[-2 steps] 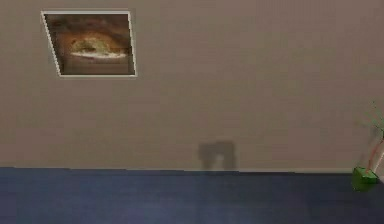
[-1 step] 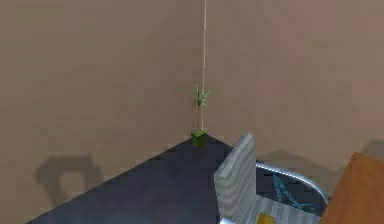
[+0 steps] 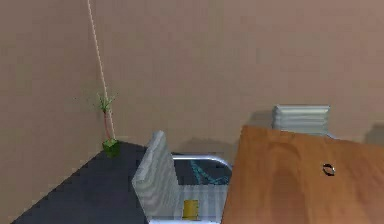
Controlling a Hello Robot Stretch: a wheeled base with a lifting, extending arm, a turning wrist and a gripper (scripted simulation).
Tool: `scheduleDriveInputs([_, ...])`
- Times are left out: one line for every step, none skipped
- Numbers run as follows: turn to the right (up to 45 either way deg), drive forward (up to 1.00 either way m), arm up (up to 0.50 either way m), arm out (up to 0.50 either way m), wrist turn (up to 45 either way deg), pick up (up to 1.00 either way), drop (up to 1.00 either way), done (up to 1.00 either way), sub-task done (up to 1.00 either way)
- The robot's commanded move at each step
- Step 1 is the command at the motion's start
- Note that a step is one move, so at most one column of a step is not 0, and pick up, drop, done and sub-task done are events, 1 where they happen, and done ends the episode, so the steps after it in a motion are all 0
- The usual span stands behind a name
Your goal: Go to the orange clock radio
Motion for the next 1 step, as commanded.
scheduleDriveInputs([0.0,0.00,0.00,0.00,0.0,0.00,0.00,1.00,0.00])
